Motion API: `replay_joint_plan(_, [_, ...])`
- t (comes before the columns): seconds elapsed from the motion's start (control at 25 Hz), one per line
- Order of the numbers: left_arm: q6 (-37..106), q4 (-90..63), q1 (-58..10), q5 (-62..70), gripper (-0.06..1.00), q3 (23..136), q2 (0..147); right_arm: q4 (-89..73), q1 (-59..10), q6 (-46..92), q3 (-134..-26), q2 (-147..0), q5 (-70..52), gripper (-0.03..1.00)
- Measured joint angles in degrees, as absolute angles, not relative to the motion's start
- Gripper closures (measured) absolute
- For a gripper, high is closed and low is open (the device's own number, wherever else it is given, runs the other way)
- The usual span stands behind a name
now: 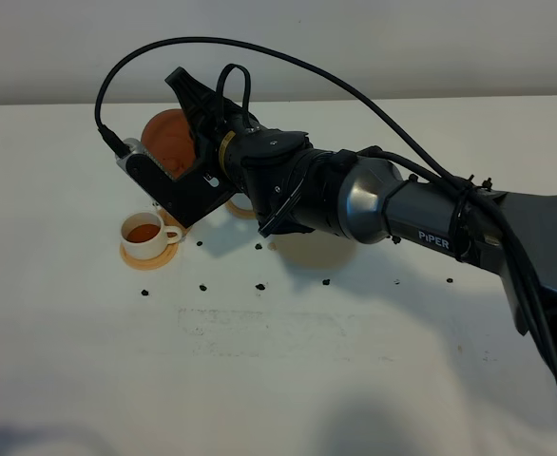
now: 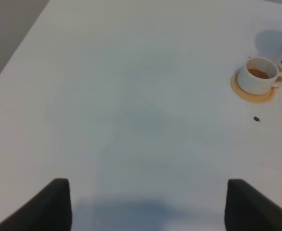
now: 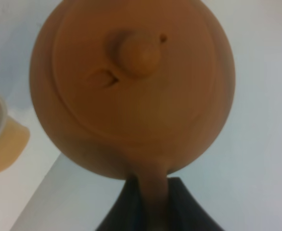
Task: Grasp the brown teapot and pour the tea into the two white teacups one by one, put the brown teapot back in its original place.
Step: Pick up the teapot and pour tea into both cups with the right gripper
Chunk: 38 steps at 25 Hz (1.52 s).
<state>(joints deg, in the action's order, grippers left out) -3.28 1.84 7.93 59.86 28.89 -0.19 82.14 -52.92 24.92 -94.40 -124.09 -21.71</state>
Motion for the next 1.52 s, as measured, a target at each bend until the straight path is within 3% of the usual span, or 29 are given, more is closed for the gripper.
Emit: replay_joint_plan(1.52, [-3.28,1.84,7.93,59.86,0.28,28.89,-0.19,82.73,-54.09,23.56,-94.4,-123.36,-23.14,0.88])
